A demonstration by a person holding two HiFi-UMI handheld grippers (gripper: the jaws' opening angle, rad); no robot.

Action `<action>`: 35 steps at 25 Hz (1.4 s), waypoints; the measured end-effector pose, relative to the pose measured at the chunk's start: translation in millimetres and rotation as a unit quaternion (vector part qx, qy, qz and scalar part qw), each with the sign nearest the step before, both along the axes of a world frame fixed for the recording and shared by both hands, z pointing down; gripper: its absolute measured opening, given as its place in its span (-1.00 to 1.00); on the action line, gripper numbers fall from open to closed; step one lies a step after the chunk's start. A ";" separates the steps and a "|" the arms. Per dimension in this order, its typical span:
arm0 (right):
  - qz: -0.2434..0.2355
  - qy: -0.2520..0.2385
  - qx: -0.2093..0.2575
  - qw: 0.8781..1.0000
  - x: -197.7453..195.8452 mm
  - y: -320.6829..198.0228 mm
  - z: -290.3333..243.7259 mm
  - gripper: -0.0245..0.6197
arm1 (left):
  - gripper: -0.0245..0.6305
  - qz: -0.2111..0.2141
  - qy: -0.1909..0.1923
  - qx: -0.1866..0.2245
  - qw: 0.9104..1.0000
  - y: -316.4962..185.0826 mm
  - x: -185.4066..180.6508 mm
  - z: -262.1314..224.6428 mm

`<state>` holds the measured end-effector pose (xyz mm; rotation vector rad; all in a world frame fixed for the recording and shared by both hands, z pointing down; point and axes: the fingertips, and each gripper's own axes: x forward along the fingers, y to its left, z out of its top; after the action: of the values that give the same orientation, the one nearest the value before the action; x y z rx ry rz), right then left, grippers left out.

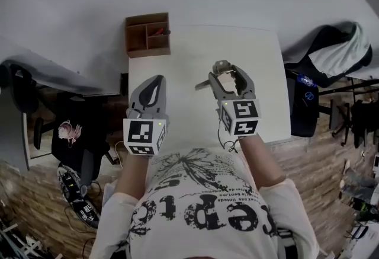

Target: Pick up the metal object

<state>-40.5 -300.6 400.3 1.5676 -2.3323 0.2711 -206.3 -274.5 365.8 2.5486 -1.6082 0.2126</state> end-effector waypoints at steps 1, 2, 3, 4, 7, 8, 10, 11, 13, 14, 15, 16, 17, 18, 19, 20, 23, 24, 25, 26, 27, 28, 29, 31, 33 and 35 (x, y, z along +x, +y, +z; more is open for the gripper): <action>-0.002 -0.004 0.020 1.000 -0.7 2.7 -14.1 -0.05 | -0.89 -0.001 0.001 0.010 1.000 1.0 0.3 -8.7; -0.005 -0.007 0.040 0.999 -1.8 5.8 -27.4 -0.05 | -0.89 -0.001 0.002 0.019 1.000 2.2 0.2 -16.9; -0.008 -0.011 0.058 0.998 -3.3 9.2 -39.8 -0.05 | -0.89 -0.002 0.003 0.027 1.000 3.4 -0.4 -24.3; -0.012 -0.015 0.075 0.997 -4.6 12.6 -51.2 -0.05 | -0.89 -0.003 0.004 0.034 0.999 4.6 -1.3 -30.6; -0.019 -0.025 0.114 0.993 -5.0 22.1 -77.7 -0.05 | -0.89 -0.008 0.007 0.045 0.999 7.8 -4.0 -43.2; -0.019 -0.028 0.124 0.992 -4.3 24.9 -84.4 -0.05 | -0.89 -0.010 0.007 0.046 0.999 8.8 -4.9 -46.0; -0.016 -0.034 0.140 0.989 -3.6 29.5 -95.7 -0.05 | -0.89 -0.010 0.008 0.050 0.999 11.5 -7.0 -52.4; -0.015 -0.037 0.146 0.988 -3.8 31.2 -100.3 -0.05 | -0.89 -0.009 0.010 0.054 0.998 13.4 -7.8 -57.1; -0.014 -0.039 0.155 0.987 -4.7 33.2 -106.8 -0.05 | -0.89 -0.004 0.013 0.067 0.998 17.4 -7.3 -68.5; -0.014 -0.040 0.157 0.987 -5.0 33.6 -108.5 -0.05 | -0.89 -0.001 0.014 0.073 0.997 19.1 -6.5 -73.1; -0.014 -0.041 0.158 0.987 -5.1 33.7 -109.1 -0.05 | -0.89 0.001 0.014 0.076 0.997 20.5 -5.5 -76.2; -0.015 -0.042 0.157 0.987 -5.4 33.7 -108.7 -0.05 | -0.89 0.001 0.013 0.078 0.997 21.7 -4.8 -78.0; -0.016 -0.044 0.156 0.987 -5.9 33.6 -107.7 -0.05 | -0.89 0.001 0.012 0.078 0.997 22.6 -4.5 -79.0; -0.017 -0.045 0.155 0.987 -6.4 33.4 -106.5 -0.05 | -0.89 0.001 0.010 0.079 0.997 23.4 -4.6 -79.5; -0.018 -0.047 0.154 0.987 -7.1 33.3 -105.5 -0.05 | -0.89 -0.001 0.008 0.079 0.997 24.0 -4.9 -79.5; -0.019 -0.048 0.154 0.987 -7.8 33.3 -104.6 -0.05 | -0.89 -0.002 0.006 0.078 0.997 24.4 -5.4 -78.9; -0.022 -0.049 0.154 0.987 -10.1 34.3 -102.2 -0.05 | -0.89 -0.004 0.001 0.073 0.997 24.4 -7.0 -74.8; -0.024 -0.049 0.155 0.986 -11.4 34.5 -102.4 -0.05 | -0.89 -0.004 0.000 0.071 0.997 24.1 -7.9 -73.7; -0.025 -0.049 0.156 0.986 -12.9 34.7 -103.0 -0.05 | -0.89 -0.005 -0.001 0.070 0.998 23.9 -9.0 -73.1; -0.025 -0.049 0.156 0.986 -14.2 35.0 -103.5 -0.05 | -0.89 -0.005 -0.002 0.070 0.998 24.0 -9.9 -73.0; -0.025 -0.047 0.156 0.986 -14.7 35.3 -103.7 -0.05 | -0.89 -0.006 -0.004 0.071 0.997 24.4 -10.4 -73.2; -0.024 -0.046 0.156 0.986 -14.1 35.5 -103.6 -0.05 | -0.89 -0.006 -0.007 0.074 0.997 24.8 -10.2 -73.7; -0.022 -0.046 0.155 0.987 -12.8 35.5 -103.3 -0.05 | -0.89 -0.007 -0.009 0.077 0.997 25.0 -9.4 -74.4; -0.020 -0.046 0.153 0.987 -9.5 34.7 -103.5 -0.05 | -0.89 -0.006 -0.015 0.082 0.997 24.0 -6.4 -75.7; -0.022 -0.048 0.155 0.987 -8.0 32.8 -105.4 -0.05 | -0.89 -0.005 -0.017 0.082 0.996 21.7 -3.9 -76.4; -0.024 -0.050 0.154 0.986 -8.0 31.6 -106.9 -0.05 | -0.89 -0.004 -0.017 0.082 0.996 20.6 -3.1 -76.5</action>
<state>-48.6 -268.9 293.4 1.6633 -2.5865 -0.0272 -209.4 -253.9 289.3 2.6719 -1.7156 0.1279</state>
